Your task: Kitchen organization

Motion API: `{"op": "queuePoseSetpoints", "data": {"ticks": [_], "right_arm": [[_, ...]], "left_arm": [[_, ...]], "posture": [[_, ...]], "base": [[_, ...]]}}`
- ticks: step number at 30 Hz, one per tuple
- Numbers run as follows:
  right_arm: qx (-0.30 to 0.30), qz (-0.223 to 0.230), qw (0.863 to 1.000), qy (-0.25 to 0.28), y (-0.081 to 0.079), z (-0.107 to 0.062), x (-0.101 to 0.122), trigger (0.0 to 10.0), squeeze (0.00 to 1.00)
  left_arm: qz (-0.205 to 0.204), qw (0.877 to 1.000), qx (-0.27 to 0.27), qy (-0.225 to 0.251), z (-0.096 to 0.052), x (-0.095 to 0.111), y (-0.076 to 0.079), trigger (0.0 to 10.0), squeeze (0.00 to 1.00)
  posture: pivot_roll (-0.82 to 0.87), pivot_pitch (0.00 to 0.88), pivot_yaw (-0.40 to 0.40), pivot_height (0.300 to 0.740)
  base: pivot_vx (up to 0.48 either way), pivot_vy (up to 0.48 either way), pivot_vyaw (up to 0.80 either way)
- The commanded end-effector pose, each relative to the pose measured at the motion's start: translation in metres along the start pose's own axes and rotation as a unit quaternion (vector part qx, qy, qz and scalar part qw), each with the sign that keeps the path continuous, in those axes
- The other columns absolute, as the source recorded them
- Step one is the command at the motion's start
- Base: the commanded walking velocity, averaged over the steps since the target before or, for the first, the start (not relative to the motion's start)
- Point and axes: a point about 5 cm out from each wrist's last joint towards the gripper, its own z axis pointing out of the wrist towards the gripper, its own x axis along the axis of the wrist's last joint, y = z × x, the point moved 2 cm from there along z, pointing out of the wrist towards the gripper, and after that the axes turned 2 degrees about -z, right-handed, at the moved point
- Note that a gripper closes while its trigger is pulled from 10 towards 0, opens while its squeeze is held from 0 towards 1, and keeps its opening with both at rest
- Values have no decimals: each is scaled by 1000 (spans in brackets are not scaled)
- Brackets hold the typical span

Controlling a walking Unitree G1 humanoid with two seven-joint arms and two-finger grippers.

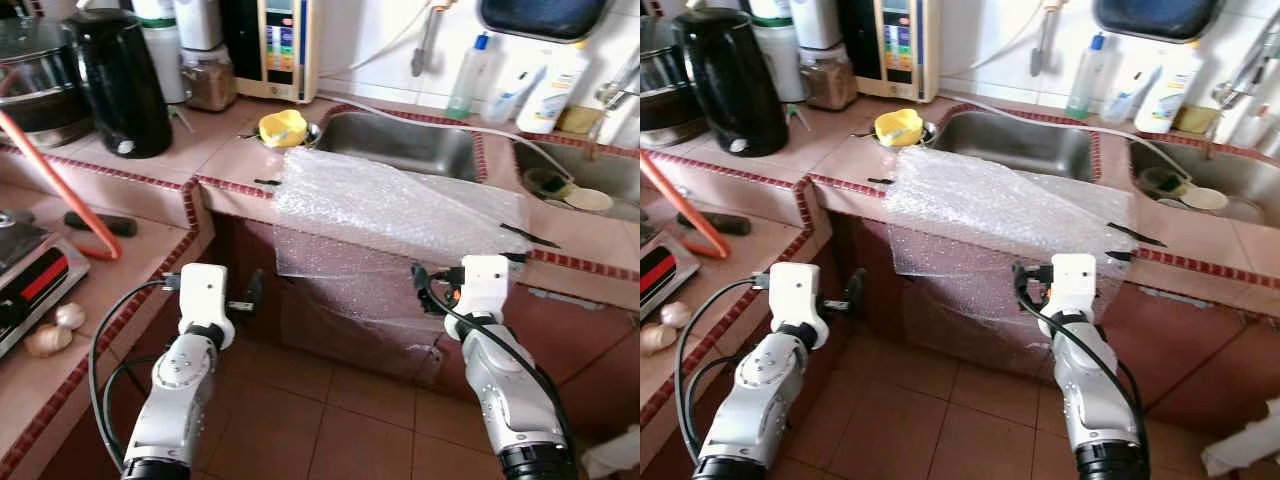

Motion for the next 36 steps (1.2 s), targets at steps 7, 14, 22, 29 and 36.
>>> {"op": "queuePoseSetpoints", "data": {"ticks": [7, 14, 22, 29, 36], "right_arm": [[-8, 0, 1000, -9, 9, -5, -1, 10000, 0], [-4, -6, 1000, -1, 6, -6, 1, 10000, 0], [11, -34, 999, 28, -1, -9, 15, 10000, 0], [11, -30, 999, 30, -5, -11, 17, 10000, 0], [6, -26, 999, 41, -13, -7, 22, 10000, 0]], "left_arm": [[-19, 1000, -13, 12, 1, 2, 9, 10000, 0], [-48, 999, -5, 15, -3, 1, 7, 10000, 0], [-56, 997, -49, 10, -10, -4, 23, 10000, 0], [-56, 996, -62, 14, -7, 1, 26, 10000, 0], [-46, 995, -91, 12, -1, 5, 30, 10000, 0]], "posture": [[-49, 7, -68, 740], [-60, 9, -67, 740], [-86, 0, -74, 740], [-91, 0, -63, 740], [-107, 5, -38, 740]], "base": [[0, 0, -779], [0, 0, -749], [151, 0, 0], [350, 0, 0], [388, 0, 0]]}}
